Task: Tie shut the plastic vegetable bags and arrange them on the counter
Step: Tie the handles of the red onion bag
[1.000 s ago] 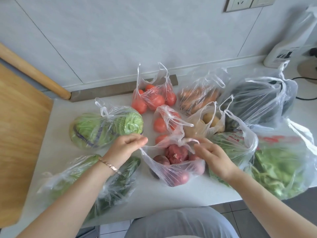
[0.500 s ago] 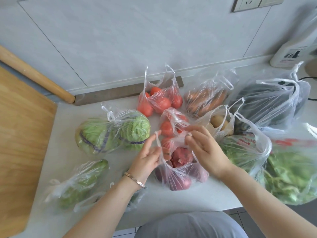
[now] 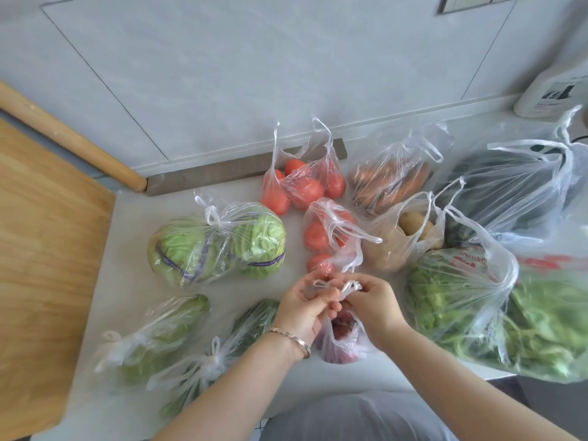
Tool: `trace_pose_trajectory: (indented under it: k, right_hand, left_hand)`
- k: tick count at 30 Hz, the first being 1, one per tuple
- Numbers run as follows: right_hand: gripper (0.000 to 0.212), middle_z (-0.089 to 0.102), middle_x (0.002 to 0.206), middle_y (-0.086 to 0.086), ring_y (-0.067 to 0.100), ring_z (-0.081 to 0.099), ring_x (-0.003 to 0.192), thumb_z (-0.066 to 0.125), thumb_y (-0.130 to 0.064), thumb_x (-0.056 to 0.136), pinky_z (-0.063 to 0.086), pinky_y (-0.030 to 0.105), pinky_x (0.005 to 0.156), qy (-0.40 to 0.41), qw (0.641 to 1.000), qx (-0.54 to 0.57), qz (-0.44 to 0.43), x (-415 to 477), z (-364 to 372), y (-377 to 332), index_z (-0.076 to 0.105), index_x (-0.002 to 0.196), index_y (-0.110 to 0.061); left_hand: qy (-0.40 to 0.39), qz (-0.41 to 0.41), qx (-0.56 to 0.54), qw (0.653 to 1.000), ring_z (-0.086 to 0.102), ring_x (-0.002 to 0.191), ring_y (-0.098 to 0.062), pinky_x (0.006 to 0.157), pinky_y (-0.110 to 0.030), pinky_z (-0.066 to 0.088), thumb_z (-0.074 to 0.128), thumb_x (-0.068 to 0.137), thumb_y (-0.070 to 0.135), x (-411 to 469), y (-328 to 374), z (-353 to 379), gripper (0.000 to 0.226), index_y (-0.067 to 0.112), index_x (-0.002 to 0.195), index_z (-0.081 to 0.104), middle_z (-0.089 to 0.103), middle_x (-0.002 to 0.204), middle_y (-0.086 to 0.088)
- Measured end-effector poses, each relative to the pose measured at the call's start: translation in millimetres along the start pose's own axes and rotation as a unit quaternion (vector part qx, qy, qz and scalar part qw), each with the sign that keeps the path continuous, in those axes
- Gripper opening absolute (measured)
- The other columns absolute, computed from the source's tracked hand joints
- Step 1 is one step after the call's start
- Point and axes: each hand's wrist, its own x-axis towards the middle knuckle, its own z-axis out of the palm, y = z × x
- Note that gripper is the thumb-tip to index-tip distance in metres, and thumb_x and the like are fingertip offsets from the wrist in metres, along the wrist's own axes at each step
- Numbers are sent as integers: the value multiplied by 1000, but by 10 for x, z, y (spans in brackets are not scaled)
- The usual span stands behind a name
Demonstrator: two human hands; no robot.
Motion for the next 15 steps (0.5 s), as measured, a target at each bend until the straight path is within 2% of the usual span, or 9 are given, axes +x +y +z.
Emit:
trace_pose_trajectory:
  k: [2, 4, 6, 8, 11, 13, 15]
  right_hand:
    - [27, 65, 52, 1, 15, 58, 50, 62, 11, 77, 52, 27, 58, -2, 1000, 13, 19, -54, 24, 66, 71, 70, -13]
    - [27, 69, 60, 3, 13, 62, 57, 58, 8, 80, 54, 24, 61, -30, 999, -7, 15, -99, -15, 112, 74, 74, -13]
    - [26, 70, 70, 11, 19, 63, 67, 53, 8, 82, 53, 31, 72, -62, 998, -4, 13, -120, -86, 129, 74, 82, -7]
    - [19, 71, 74, 13, 23, 64, 72, 55, 7, 83, 53, 33, 77, -69, 997, 21, 4, -138, -135, 139, 72, 83, -1]
    - [17, 69, 63, 10, 19, 64, 62, 61, 1, 83, 55, 24, 67, -58, 997, -5, -46, -174, -139, 122, 74, 72, -5]
    - [24, 64, 55, 14, 21, 60, 51, 60, -1, 84, 56, 26, 57, -33, 998, 35, -33, -191, -122, 115, 72, 64, -7]
    - [19, 61, 55, 14, 22, 57, 47, 61, -6, 85, 55, 28, 51, 28, 996, 82, 6, -168, -123, 138, 70, 69, -2]
  left_hand:
    - [25, -28, -25, 999, 52, 35, -8, 37, -15, 43, 50, 82, -16, -12, -65, -12, 27, 9, 91, 49, 65, 53, -1]
    - [32, -45, -12, 998, 53, 37, -7, 38, -15, 44, 51, 83, -13, -36, -105, -25, 19, 5, 83, 57, 66, 54, -3]
    - [38, -51, 4, 998, 55, 38, -5, 42, -13, 48, 52, 83, -11, -45, -127, -29, 29, 5, 65, 69, 66, 51, -3]
    - [62, -49, -9, 997, 59, 39, -8, 45, -15, 52, 54, 82, -10, -54, -137, -5, 34, 5, 57, 70, 66, 48, -5]
    - [110, -12, 35, 993, 59, 38, -9, 44, -17, 52, 61, 78, -8, -70, -147, 43, 19, 3, 64, 66, 63, 43, -3]
    - [116, 42, 129, 984, 61, 41, -9, 47, -19, 53, 68, 75, -2, -80, -187, 15, 15, 9, 65, 68, 64, 44, 0]
    - [92, 114, 246, 958, 64, 52, -6, 58, -18, 53, 73, 73, 3, -89, -231, -55, 16, 16, 63, 69, 68, 51, 6]
